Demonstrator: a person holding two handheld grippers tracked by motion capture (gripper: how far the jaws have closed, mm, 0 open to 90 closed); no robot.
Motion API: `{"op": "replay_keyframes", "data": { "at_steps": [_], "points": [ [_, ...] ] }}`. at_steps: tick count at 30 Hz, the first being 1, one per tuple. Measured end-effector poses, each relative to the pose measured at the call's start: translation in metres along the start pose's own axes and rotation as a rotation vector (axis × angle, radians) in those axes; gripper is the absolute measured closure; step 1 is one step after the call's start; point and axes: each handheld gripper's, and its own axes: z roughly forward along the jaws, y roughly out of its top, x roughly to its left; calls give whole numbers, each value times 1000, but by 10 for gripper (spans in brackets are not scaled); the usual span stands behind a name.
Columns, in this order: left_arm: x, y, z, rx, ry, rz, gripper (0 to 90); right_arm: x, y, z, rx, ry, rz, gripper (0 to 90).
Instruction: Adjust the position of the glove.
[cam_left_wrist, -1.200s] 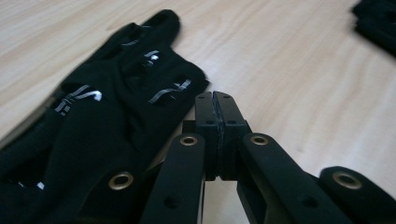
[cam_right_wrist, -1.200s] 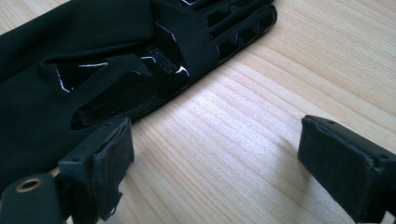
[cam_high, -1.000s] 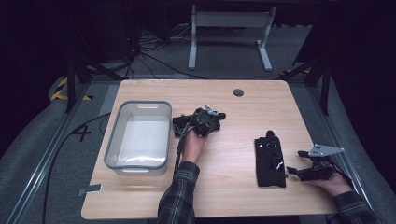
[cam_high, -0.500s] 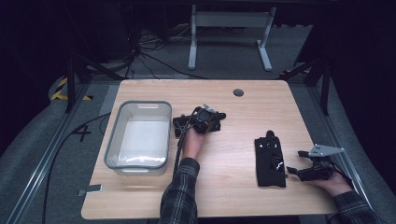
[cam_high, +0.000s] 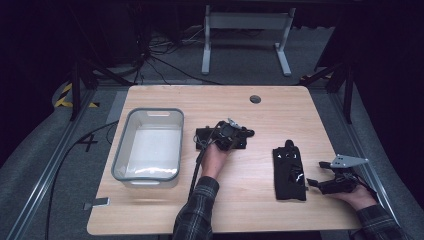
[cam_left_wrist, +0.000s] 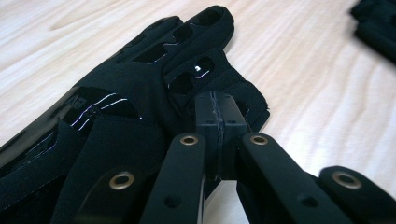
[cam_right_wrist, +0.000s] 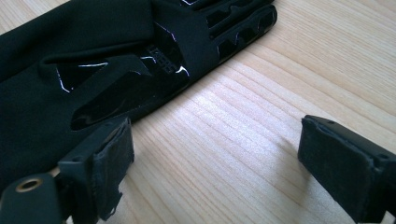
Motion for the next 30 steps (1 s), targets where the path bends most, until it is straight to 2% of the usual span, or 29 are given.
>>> {"op": "replay_keyframes", "data": {
  "at_steps": [10, 17, 19, 24, 27, 29, 30],
  "points": [
    [-33, 5, 11, -13, -60, 27, 900, 0, 0, 0, -1, 0, 0, 109],
    [-48, 10, 18, -17, -93, 47, 899, 0, 0, 0, -1, 0, 0, 109],
    [-47, 11, 16, -17, -99, 46, 898, 0, 0, 0, 0, 1, 1, 109],
    [-41, 10, 5, -16, -79, 45, 898, 0, 0, 0, 0, 1, 1, 109],
    [-30, 8, -10, -27, -44, 33, 899, 0, 0, 0, 0, 4, 0, 109],
    [-26, 7, -13, -30, -37, 26, 898, 0, 0, 0, 0, 5, 0, 109],
    [-20, 5, -18, -33, -21, 19, 898, 0, 0, 0, -1, 6, -1, 110]
  ]
}}
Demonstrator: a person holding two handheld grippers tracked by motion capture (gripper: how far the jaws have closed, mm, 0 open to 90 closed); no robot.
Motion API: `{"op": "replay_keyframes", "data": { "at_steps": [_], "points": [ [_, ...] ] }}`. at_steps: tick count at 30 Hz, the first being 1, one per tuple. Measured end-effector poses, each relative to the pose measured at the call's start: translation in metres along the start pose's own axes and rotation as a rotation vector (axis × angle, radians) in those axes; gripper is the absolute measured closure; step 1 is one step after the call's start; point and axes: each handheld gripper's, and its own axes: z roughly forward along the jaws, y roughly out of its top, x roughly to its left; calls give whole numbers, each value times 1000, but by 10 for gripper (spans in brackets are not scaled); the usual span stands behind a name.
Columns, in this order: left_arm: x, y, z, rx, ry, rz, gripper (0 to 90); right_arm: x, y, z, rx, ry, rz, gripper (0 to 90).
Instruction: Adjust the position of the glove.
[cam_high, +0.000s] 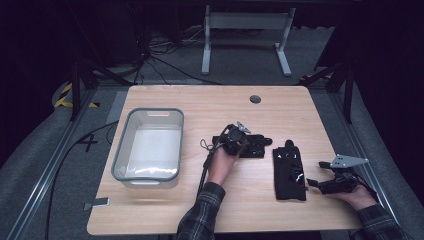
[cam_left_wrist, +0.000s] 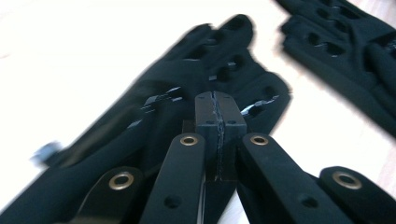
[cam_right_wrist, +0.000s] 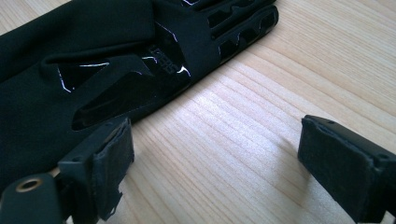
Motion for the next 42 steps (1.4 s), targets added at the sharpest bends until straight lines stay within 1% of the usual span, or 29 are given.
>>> {"op": "replay_keyframes", "data": {
  "at_steps": [5, 7, 8, 9, 16, 19, 21, 23, 26, 28, 32, 35, 37, 40, 42],
  "points": [
    [21, -4, -11, -6, 44, -28, 898, 0, 0, 0, 0, 1, -1, 109],
    [28, -6, -13, -7, 54, -36, 898, 0, 0, 0, 0, 1, 0, 109],
    [28, -6, -13, -7, 54, -36, 898, 0, 0, 0, 0, 1, 0, 109],
    [35, -7, -14, -6, 65, -47, 898, 0, 0, 0, 0, 1, 0, 109],
    [44, -7, -6, -8, 64, -61, 898, 0, 0, 0, 0, 1, -1, 109],
    [45, -5, -6, -11, 65, -64, 898, 0, 0, 0, 0, 1, 0, 109],
    [45, -2, -3, -4, 69, -59, 898, 0, 0, 0, 0, 1, 0, 109],
    [46, -2, 2, 21, 76, -50, 898, 0, 0, 0, 0, 1, 0, 109],
    [47, -4, 8, 56, 75, -47, 899, 0, 0, 0, 0, 1, 0, 109],
    [46, -8, 9, 64, 75, -43, 898, 0, 0, 0, 0, 1, 0, 109],
    [44, -14, 6, 66, 66, -46, 899, 0, 0, 0, 0, 1, 0, 109],
    [37, -21, -1, 76, 60, -37, 899, 0, 0, 0, 0, 1, -1, 109],
    [35, -23, -2, 74, 64, -37, 899, 0, 0, 0, 0, 1, -1, 110],
    [28, -28, -9, 100, 60, -28, 899, 0, 0, 0, 0, 1, -1, 110],
    [26, -30, -11, 105, 63, -25, 899, 0, 0, 0, 0, 1, -1, 109]
  ]
}}
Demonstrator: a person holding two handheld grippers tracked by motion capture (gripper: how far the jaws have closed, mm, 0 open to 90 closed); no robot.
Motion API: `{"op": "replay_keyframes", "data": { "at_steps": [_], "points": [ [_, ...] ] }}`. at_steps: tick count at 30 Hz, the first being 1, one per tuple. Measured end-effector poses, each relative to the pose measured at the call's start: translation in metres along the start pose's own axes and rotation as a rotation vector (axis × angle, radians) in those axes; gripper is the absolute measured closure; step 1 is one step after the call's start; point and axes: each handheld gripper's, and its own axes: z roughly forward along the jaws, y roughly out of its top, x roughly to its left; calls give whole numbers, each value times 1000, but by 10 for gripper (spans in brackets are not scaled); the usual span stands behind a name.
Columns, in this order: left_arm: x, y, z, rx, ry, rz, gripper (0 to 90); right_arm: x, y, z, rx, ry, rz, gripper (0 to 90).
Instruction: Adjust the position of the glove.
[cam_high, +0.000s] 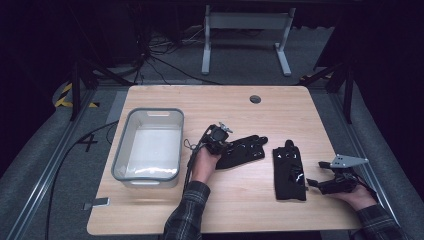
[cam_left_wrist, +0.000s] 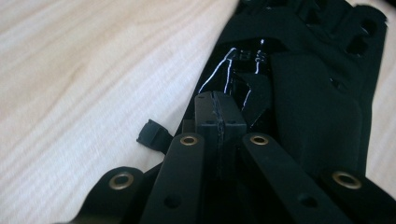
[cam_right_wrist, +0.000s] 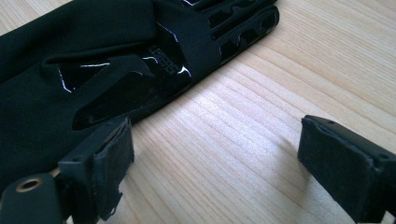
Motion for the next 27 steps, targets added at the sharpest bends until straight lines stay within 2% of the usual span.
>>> {"op": "replay_keyframes", "data": {
  "at_steps": [7, 14, 18, 23, 27],
  "points": [
    [-13, -12, -11, 30, -4, -16, 898, 0, 0, 0, 0, 0, 0, 110],
    [-32, -25, -21, 46, -24, 33, 899, 0, 0, 0, 0, 0, 0, 110],
    [-43, -34, -26, 41, -60, 46, 898, 0, 0, 0, 0, 0, 0, 110],
    [-58, -41, -28, 27, -130, 53, 898, 0, 0, 0, 0, 0, 0, 110],
    [-69, -41, -27, 32, -144, 80, 898, 0, 0, 0, 0, 0, 0, 110]
  ]
}}
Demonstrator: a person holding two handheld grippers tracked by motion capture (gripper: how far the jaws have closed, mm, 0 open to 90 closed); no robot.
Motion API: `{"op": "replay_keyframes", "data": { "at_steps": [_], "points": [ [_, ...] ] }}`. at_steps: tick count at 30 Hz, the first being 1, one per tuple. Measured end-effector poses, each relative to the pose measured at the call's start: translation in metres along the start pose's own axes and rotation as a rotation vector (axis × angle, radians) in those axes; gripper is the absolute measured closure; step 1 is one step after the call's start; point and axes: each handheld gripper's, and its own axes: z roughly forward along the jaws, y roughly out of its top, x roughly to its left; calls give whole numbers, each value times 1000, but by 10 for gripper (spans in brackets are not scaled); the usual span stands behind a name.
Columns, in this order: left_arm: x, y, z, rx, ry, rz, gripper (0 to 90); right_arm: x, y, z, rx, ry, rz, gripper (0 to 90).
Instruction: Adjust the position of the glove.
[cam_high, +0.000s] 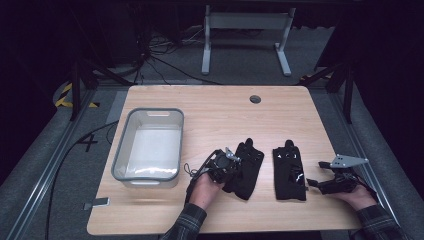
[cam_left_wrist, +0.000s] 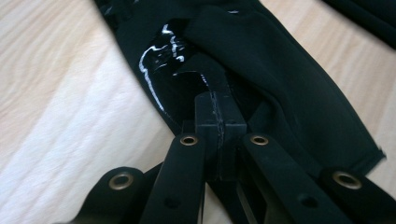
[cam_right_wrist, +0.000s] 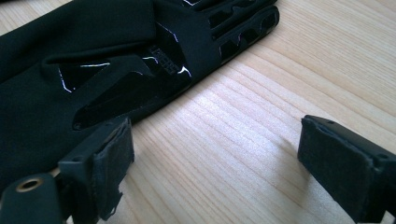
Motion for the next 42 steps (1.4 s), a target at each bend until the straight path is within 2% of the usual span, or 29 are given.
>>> {"op": "replay_keyframes", "data": {
  "at_steps": [5, 10, 16, 18, 22, 25, 28, 29, 31, 35, 42],
  "points": [
    [-12, 5, 6, 1, -35, 34, 898, 0, 0, 0, 0, 0, 0, 110],
    [-20, 7, 10, -2, -57, 50, 896, 0, 0, 0, 0, 0, 0, 110],
    [-19, 7, 7, -20, -72, 44, 864, 1, 0, 1, 0, -2, 1, 105],
    [-17, 7, 2, -37, -60, 41, 804, 1, 1, 1, 4, -1, -3, 108],
    [-12, 6, -7, -77, -18, 35, 653, 2, 4, -2, 23, 4, -21, 217],
    [-5, 3, -10, -99, -4, 12, 570, 4, 7, -5, 10, 21, -21, 352],
    [1, 2, -10, -101, 22, -6, 504, 5, 12, -8, -10, 63, -17, 566],
    [1, 2, -10, -101, 22, -6, 483, 5, 12, -8, -10, 63, -17, 566],
    [5, 1, -10, -101, 33, -14, 468, 8, 17, -9, -16, 89, -29, 704],
    [9, 0, -8, -110, 54, -30, 415, 13, 28, -2, -9, 123, -52, 891],
    [14, 1, -6, -131, 73, -48, 386, 13, 43, 16, 20, 123, -88, 896]
  ]
}}
